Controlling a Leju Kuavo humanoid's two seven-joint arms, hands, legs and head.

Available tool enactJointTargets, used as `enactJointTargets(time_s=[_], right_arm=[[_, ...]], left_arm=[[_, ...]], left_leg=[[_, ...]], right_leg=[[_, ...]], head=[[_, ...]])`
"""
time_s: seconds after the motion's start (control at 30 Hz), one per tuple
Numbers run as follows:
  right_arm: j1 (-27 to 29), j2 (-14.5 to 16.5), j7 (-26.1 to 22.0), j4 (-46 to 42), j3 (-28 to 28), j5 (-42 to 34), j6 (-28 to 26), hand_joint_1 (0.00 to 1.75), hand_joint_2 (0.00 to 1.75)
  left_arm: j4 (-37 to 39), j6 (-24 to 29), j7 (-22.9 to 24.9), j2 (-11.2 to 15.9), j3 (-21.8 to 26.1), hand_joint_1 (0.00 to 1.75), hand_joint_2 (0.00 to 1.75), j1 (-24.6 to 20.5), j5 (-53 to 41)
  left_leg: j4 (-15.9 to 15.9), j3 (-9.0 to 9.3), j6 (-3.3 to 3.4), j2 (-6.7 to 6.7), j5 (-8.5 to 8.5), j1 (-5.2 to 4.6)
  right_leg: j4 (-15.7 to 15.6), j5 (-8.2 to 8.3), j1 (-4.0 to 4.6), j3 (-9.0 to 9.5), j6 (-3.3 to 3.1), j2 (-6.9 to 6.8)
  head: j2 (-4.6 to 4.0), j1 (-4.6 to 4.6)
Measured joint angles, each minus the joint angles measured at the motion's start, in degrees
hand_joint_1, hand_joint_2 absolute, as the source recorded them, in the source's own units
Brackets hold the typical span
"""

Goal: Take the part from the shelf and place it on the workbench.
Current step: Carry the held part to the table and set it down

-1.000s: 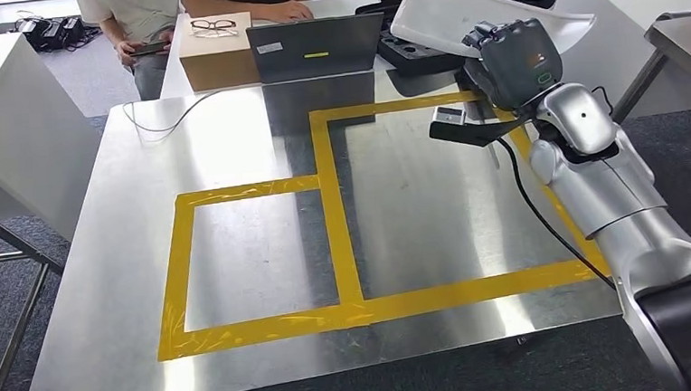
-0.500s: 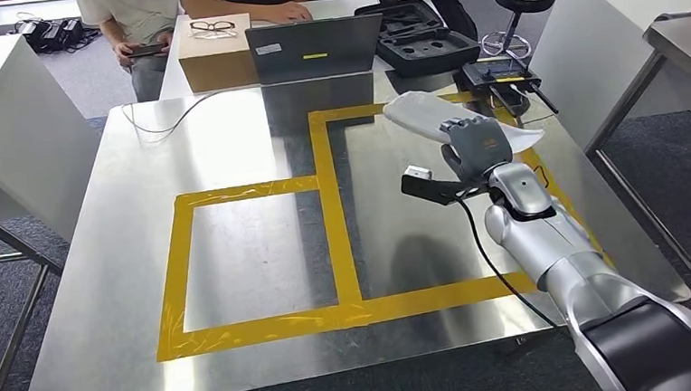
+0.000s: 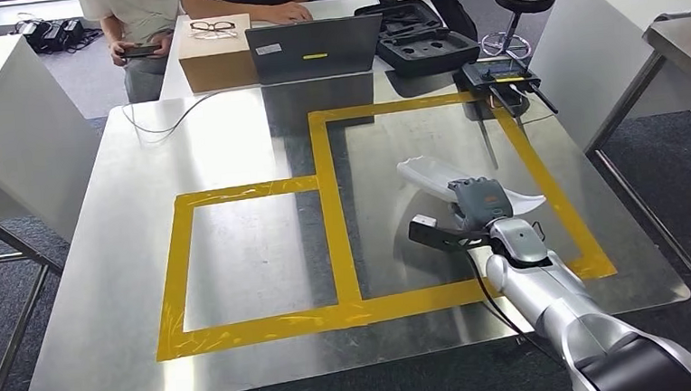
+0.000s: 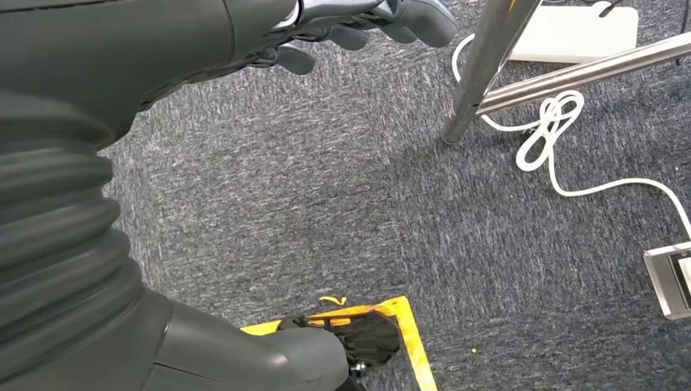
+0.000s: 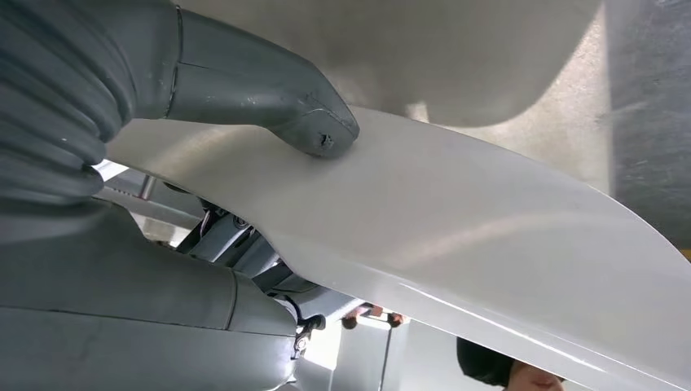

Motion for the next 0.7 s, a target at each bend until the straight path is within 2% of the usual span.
enactJointTargets(time_s=[0.1, 0.23, 0.5, 0.7], right_arm=[[0.4, 0.0, -0.6, 0.3, -0.6, -0.2, -0.8, 0.0, 0.0], [0.5, 0.0, -2.0, 0.4, -1.7, -0.3, -2.3, 0.0, 0.0], [-1.2, 0.0, -8.4, -1.2, -5.4, -1.0, -13.7, 0.0, 0.0], [-4.7, 0.0, -10.6, -6.3, -7.4, -0.3, -19.0, 0.0, 0.0]], left_arm=[[0.0, 0.6, 0.0, 0.0, 0.1, 0.0, 1.75, 0.0, -0.3], [0.0, 1.0, 0.5, -0.1, 0.6, 0.0, 0.0, 0.0, 0.1], [0.0, 1.7, 2.6, -0.2, 1.2, 0.0, 0.0, 0.1, -0.6], [0.0, 2.0, 4.5, -0.3, 1.7, 0.0, 0.0, 0.0, -0.7]], left_leg=[[0.0, 0.0, 0.0, 0.03, 0.0, 0.0], [0.0, 0.0, 0.0, 0.04, 0.0, 0.0], [0.0, 0.0, 0.0, 0.05, 0.01, -0.01], [0.0, 0.02, -0.02, 0.03, 0.03, -0.01]], right_leg=[[0.0, 0.0, 0.0, -0.01, 0.0, 0.01], [0.0, 0.0, -0.01, -0.01, 0.0, 0.05], [0.0, 0.02, 0.01, 0.06, 0.0, 0.06], [0.0, 0.03, 0.0, 0.04, 0.0, 0.05]], head=[[0.0, 0.0], [0.0, 0.0], [0.0, 0.01], [0.0, 0.01]])
